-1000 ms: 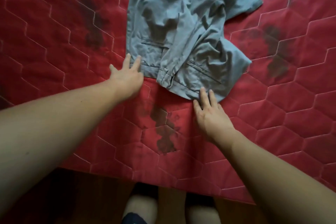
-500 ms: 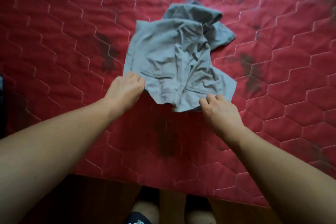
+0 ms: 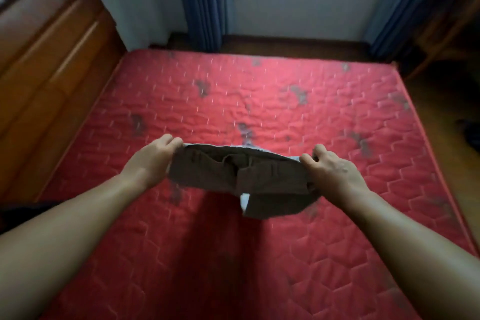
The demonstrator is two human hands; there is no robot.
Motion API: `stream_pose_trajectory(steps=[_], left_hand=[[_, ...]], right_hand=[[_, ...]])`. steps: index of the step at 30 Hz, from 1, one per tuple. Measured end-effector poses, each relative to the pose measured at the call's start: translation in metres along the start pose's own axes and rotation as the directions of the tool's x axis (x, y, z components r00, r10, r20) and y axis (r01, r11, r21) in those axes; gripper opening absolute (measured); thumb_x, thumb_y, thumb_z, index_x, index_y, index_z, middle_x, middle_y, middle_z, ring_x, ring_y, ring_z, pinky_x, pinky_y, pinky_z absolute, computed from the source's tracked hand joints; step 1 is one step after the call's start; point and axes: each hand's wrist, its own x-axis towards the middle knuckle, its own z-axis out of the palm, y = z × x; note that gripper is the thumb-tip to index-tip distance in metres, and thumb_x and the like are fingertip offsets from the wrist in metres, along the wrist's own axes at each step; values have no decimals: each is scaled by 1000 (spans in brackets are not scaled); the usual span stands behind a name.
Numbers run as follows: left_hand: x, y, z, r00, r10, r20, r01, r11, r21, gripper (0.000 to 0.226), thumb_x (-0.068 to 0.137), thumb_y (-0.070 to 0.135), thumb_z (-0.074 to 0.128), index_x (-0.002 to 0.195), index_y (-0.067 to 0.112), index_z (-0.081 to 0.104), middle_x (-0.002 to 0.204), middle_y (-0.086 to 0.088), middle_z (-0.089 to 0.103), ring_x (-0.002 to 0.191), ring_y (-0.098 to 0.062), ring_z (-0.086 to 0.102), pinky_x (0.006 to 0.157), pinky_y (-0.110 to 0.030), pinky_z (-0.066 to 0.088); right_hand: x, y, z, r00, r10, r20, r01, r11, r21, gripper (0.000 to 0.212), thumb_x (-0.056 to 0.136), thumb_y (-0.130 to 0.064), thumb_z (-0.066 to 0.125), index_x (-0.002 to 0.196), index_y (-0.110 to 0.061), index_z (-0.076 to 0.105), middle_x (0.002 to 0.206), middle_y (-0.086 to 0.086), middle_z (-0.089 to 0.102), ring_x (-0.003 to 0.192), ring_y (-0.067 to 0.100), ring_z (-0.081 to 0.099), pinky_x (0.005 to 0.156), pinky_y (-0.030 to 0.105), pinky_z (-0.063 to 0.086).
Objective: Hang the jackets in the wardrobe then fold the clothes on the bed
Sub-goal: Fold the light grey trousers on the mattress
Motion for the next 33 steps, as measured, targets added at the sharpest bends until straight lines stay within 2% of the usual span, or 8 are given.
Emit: stream_pose_trajectory(steps=[4, 9, 13, 16, 20, 22, 28, 33], left_hand=[[20, 13, -94, 995, 71, -70, -75, 995, -59, 41, 88, -6, 57, 116, 23, 60, 92, -6, 50, 73, -32, 57, 67, -47, 54], [44, 37, -204, 982, 121, -143, -135, 986, -98, 54, 87, -8, 58, 127, 28, 63, 102, 2, 51, 88, -20, 59, 74, -21, 47], [51, 57, -280, 980, 125, -152, -144, 981, -127, 52, 87, -6, 55, 126, 27, 63, 107, -3, 54, 96, -21, 58, 85, -35, 52], [53, 67, -325, 982, 141, -125, -148, 988, -52, 37, 84, -5, 59, 112, 17, 70, 100, -1, 55, 95, -23, 59, 81, -28, 45], [52, 77, -372, 982, 113, -149, -116, 993, -9, 27, 80, -6, 60, 98, 10, 71, 97, -1, 61, 92, -21, 58, 77, -28, 44], [52, 81, -392, 977, 101, -186, -108, 994, -25, 25, 79, -7, 59, 91, 11, 71, 90, 0, 63, 88, -20, 59, 73, -26, 43], [51, 82, -447, 966, 54, -253, -66, 997, -40, 26, 81, -6, 63, 81, 19, 70, 83, 2, 68, 84, -18, 65, 78, -32, 52], [49, 83, -477, 959, -2, -284, -33, 992, -120, 25, 84, 0, 69, 78, 24, 69, 76, 8, 67, 69, -4, 60, 60, -11, 41]], right_hand=[[-5, 21, -97, 987, 51, -154, -56, 998, -23, 58, 85, -29, 68, 133, -37, 36, 108, 7, 44, 87, 33, 65, 57, 37, 43], [-21, 41, -204, 933, 69, -354, -96, 994, -58, 29, 94, -40, 48, 123, -36, 45, 99, 5, 49, 76, 37, 69, 56, 39, 45], [-37, 59, -269, 883, 21, -470, -70, 994, -89, 38, 86, -55, 35, 108, -31, 55, 99, -1, 56, 77, 29, 70, 59, 35, 50], [-41, 70, -306, 875, 26, -484, -73, 994, -80, 27, 94, -48, 45, 110, -32, 59, 108, -1, 60, 89, 27, 66, 71, 36, 53], [-46, 88, -345, 789, -15, -614, -12, 999, -39, 64, 84, -87, 21, 75, -32, 51, 80, -13, 49, 71, 13, 55, 65, 31, 43], [-49, 96, -364, 771, -25, -637, -4, 999, -43, 68, 75, -96, 17, 71, -33, 42, 76, -14, 43, 67, 11, 49, 64, 31, 38], [-49, 118, -406, 728, -53, -683, -32, 993, -110, 50, 89, -76, 41, 99, -31, 60, 100, -8, 62, 93, 21, 68, 75, 35, 50], [-42, 128, -428, 695, -11, -719, -60, 995, -73, 43, 96, -67, 41, 102, -30, 62, 106, -7, 69, 103, 21, 67, 77, 35, 47]])
